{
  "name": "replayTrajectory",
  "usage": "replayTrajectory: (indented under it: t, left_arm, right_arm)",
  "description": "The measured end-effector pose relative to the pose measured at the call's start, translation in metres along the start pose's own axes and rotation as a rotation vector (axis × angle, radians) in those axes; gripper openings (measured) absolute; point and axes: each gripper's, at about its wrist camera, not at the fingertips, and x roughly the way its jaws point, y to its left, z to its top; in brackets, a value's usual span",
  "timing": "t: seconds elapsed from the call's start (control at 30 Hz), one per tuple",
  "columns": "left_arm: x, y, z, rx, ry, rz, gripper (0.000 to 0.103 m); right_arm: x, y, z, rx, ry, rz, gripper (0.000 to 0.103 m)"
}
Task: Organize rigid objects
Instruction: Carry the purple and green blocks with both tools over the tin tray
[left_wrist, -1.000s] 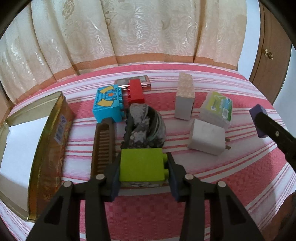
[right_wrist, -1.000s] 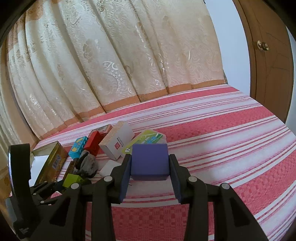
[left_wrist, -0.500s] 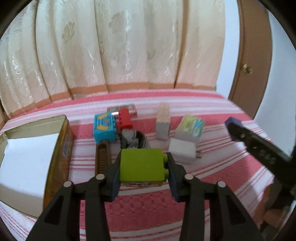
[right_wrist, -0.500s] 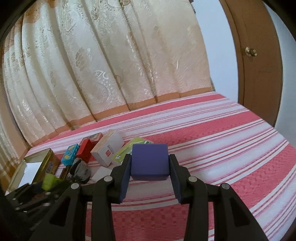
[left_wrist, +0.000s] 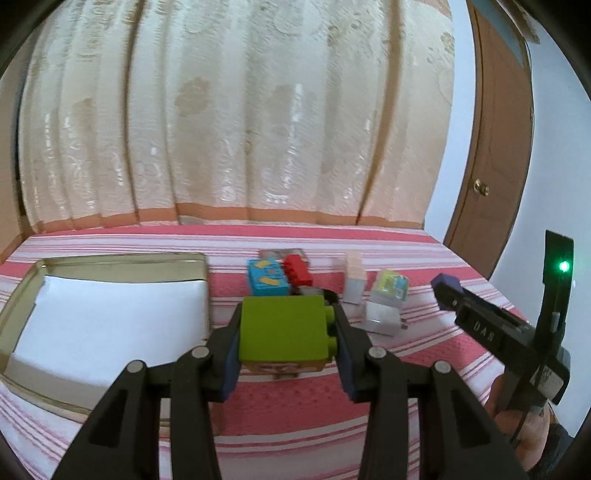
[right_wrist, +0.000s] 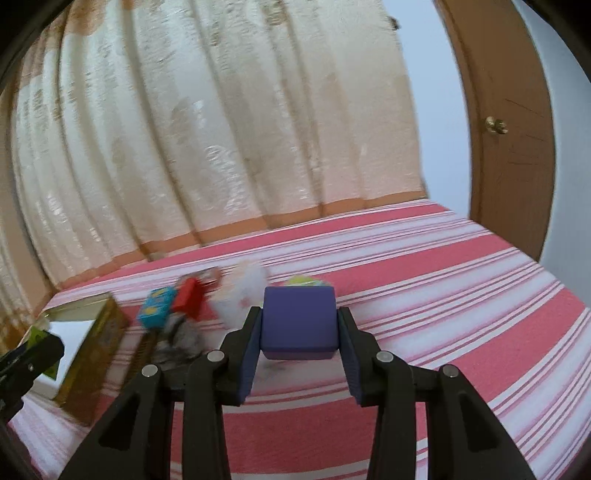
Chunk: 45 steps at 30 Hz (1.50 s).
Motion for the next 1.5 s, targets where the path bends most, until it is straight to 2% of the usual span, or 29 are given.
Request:
replayTrajectory:
  t: [0.1, 0.4, 0.67, 0.8, 0.97, 1.5]
  left_arm:
    - [-0.009, 0.016, 0.003, -0.014, -0.017, 0.045, 0.042]
    - [-0.031, 0.078, 0.013, -0.057, -0.057, 0.292, 0.042]
    - [-0.033, 0.135, 0.007, -0.090, -0.039, 0.483, 0.042]
    - [-0.033, 0.159, 0.003, -0.129, -0.013, 0.519, 0.042]
    - [-0.027, 0.174, -0.002, -0.134, 0.004, 0.568, 0.042]
    - [-0.008, 0.186, -0.008, -0.133, 0.037, 0.627, 0.042]
  right_arm:
    - [-0.006, 0.026, -0.001, -0.026, -0.010, 0.048, 0.043]
    - [-0.017, 0.119, -0.003, -0.120, -0.043, 0.212, 0.043]
    - [-0.007, 0.200, -0.017, -0.182, -0.032, 0.321, 0.043]
    - [-0.004, 0.232, -0.024, -0.227, -0.035, 0.355, 0.043]
    - [0.005, 0.252, -0.030, -0.245, -0.019, 0.366, 0.043]
    - [0.025, 0.265, -0.042, -0.293, 0.035, 0.334, 0.043]
